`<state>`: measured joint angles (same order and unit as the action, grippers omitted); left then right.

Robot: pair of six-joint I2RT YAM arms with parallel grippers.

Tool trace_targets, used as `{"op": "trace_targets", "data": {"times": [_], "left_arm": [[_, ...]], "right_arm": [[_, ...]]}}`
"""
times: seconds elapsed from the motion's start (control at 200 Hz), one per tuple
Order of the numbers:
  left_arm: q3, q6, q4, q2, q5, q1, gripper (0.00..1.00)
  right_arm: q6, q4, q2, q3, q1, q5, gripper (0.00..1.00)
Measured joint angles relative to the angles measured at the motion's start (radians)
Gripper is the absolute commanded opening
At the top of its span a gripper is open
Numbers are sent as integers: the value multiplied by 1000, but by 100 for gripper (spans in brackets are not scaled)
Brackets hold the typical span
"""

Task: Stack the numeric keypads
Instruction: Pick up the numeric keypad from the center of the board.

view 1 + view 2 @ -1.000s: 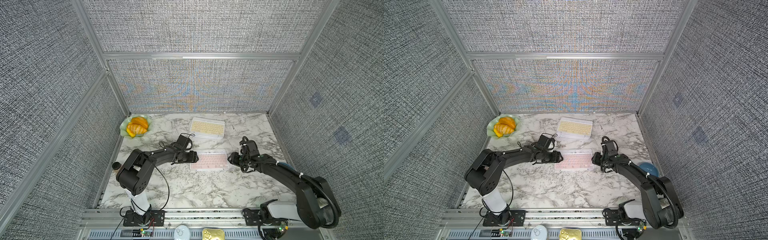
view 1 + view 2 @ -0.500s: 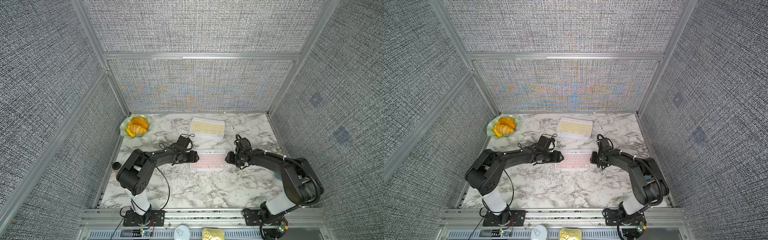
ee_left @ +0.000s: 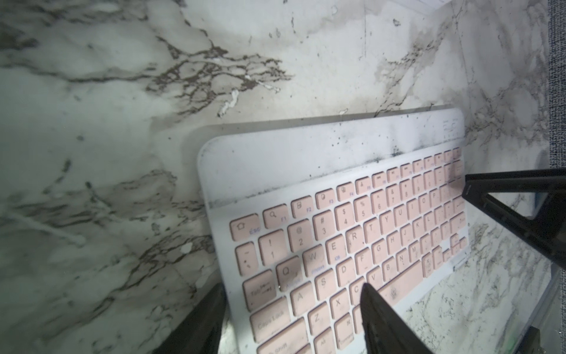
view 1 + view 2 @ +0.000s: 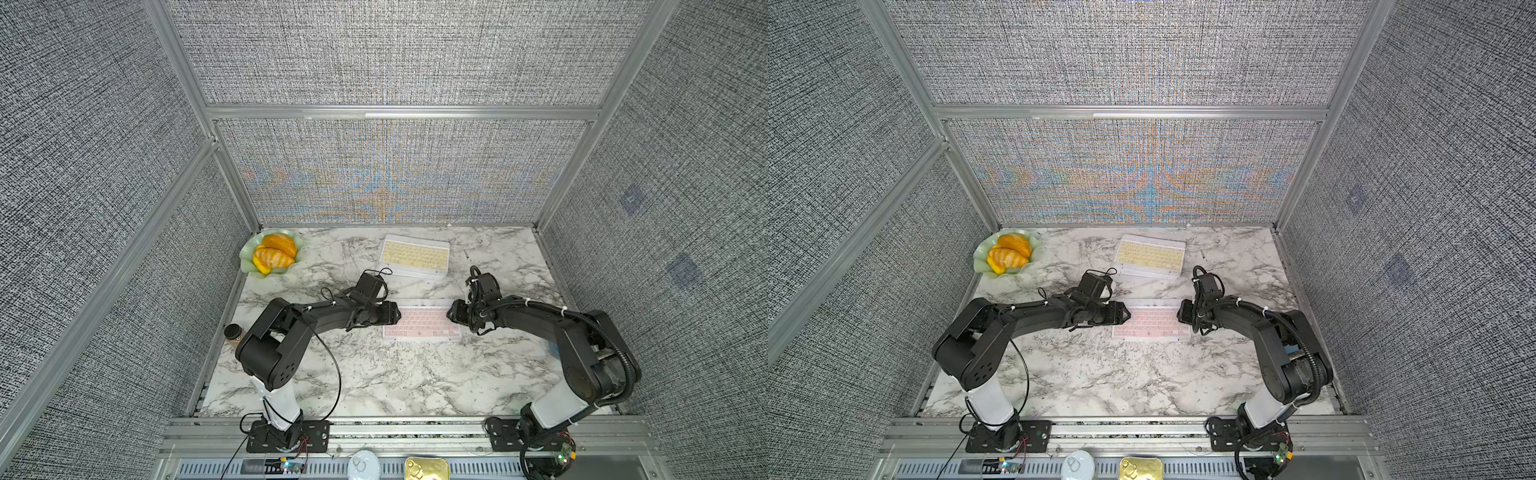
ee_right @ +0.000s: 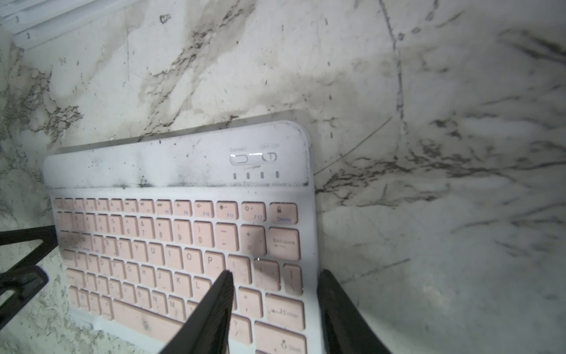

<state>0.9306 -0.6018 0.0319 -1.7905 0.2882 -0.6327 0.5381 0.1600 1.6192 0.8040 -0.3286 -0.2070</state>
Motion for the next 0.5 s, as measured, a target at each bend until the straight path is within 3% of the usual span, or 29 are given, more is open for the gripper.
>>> {"op": "trace_targets", "data": {"times": [0.495], "left_arm": [[-30, -11, -85, -14, -79, -39, 70]], "right_arm": [[105, 21, -60, -35, 3, -26, 49]]}}
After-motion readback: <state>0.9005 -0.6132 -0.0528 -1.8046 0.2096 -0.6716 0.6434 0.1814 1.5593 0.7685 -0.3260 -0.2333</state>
